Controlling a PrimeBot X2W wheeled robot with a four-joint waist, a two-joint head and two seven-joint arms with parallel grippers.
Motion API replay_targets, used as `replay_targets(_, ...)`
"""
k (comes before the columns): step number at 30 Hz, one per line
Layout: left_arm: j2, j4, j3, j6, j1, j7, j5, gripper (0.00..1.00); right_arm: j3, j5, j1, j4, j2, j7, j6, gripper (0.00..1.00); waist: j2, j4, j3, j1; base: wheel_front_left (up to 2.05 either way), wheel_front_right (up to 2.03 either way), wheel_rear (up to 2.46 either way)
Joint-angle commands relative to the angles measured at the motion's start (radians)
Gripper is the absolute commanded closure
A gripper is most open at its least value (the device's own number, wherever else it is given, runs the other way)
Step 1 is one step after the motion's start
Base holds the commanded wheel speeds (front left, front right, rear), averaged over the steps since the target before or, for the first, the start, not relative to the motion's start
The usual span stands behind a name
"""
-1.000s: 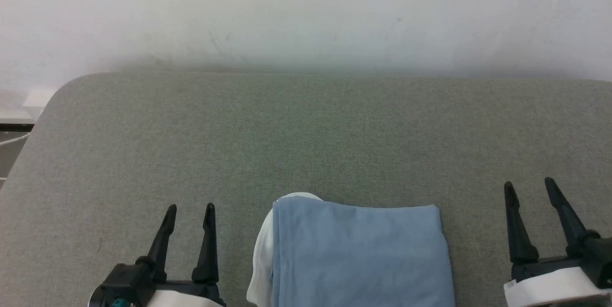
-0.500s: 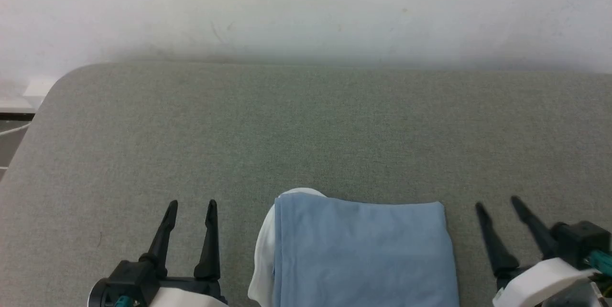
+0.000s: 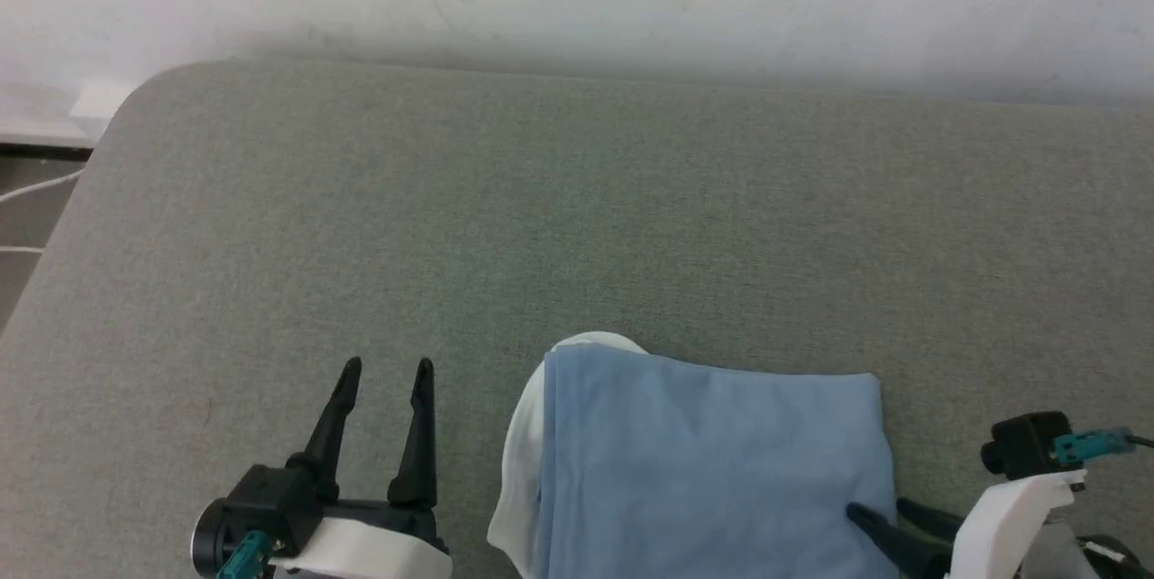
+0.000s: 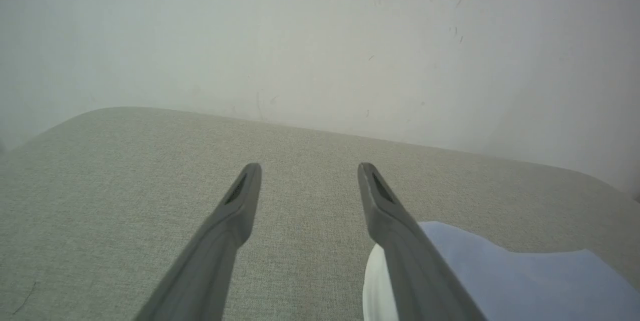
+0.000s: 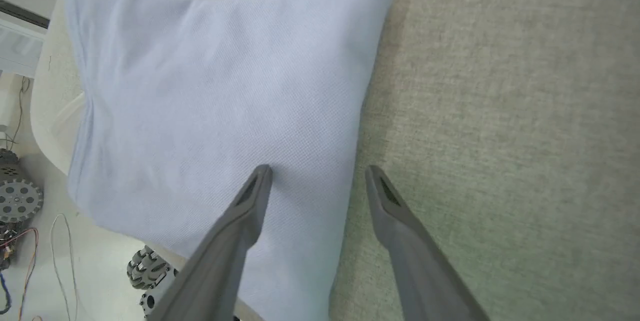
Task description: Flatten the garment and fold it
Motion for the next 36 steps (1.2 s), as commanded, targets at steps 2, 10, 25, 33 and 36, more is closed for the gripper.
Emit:
replay_targets(2, -0.001, 0.007, -0.003, -0.001, -0.016, -0.005, -0.011, 0.0, 0.003, 0.001, -0.024, 0.034, 0.011, 0.02, -0.001, 0.0, 0.0, 0.023, 0.016, -0.0001, 0.0, 0.0, 0.0)
replay_targets(10, -0.001, 0.019, -0.022, 0.002, -0.033, -0.005, -0.025, 0.0, 0.076, 0.003, -0.093, 0.161, 0.047, 0.034, -0.001, 0.0, 0.0, 0.064, 0.025, -0.0001, 0.0, 0.0, 0.0)
replay_targets(25, -0.001, 0.028, -0.033, -0.007, -0.018, -0.005, -0.015, 0.0, 0.24, -0.232, -0.249, 0.141, -0.118, -0.133, -0.001, 1.0, 0.0, -0.057, -0.027, -0.0001, 0.0, 0.0, 0.0)
replay_targets(33, -0.001, 0.016, -0.097, 0.005, -0.064, -0.005, -0.03, 0.0, 0.409, -0.388, -0.452, 0.039, -0.336, -0.027, -0.001, 1.0, 0.0, -0.273, 0.035, -0.0001, 0.0, 0.0, 0.0)
replay_targets(36, -0.001, 0.01, -0.118, 0.005, -0.104, -0.005, -0.028, 0.0, 0.452, -0.393, -0.536, 0.04, -0.408, -0.022, -0.001, 1.0, 0.0, -0.337, 0.084, -0.0001, 0.0, 0.0, 0.0)
